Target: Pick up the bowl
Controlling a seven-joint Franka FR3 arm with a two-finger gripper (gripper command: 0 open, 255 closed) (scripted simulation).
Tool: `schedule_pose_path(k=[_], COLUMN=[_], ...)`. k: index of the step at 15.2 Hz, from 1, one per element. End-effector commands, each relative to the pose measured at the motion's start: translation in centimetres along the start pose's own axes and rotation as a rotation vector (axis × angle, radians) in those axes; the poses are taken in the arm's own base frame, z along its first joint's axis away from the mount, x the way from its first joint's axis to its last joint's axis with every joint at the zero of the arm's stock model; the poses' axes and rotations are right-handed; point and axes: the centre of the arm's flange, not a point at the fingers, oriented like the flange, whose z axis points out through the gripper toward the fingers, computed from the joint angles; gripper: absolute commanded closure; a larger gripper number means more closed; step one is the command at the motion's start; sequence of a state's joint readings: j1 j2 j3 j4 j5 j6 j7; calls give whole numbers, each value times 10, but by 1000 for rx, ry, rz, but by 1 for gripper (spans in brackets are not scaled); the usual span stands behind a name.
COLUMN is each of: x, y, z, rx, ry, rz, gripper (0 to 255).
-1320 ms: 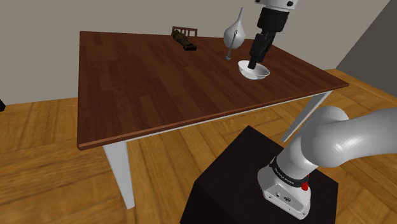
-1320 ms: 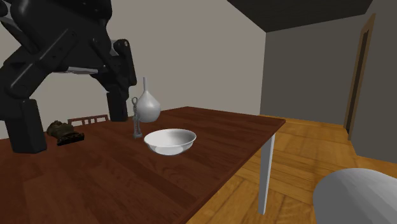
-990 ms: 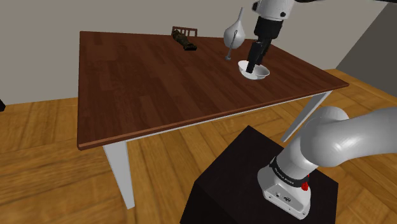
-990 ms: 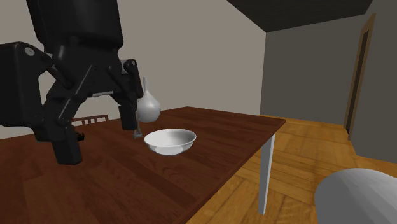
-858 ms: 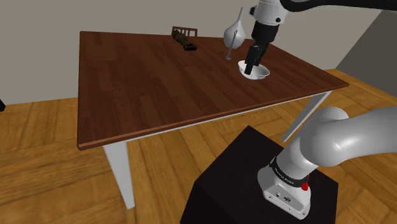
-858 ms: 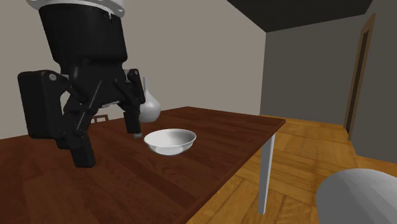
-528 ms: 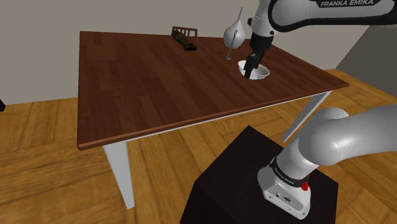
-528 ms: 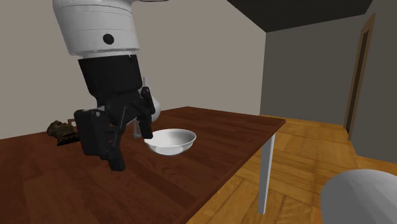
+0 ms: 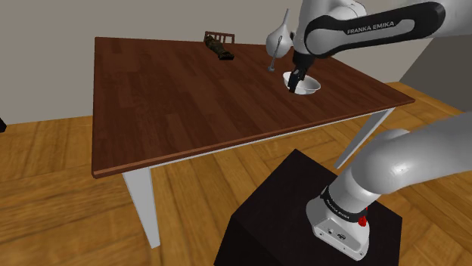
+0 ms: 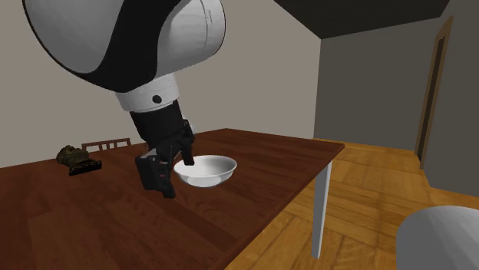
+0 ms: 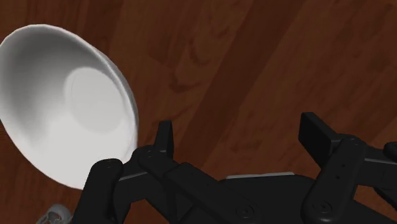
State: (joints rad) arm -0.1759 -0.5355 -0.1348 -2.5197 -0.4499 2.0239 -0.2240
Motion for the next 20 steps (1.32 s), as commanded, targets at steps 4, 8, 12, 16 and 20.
schedule_pose_path(k=[4,8,12,16,20], x=[13,25,28,30,30], y=[39,71,77,70,67], z=[38,66,82,102,111], rx=[-98,-174,-194,-194,-194], ry=[-1,-2,-3,-3,-3], rz=[-4,-5,-6,-6,-6], gripper=[0,0,0,0,255])
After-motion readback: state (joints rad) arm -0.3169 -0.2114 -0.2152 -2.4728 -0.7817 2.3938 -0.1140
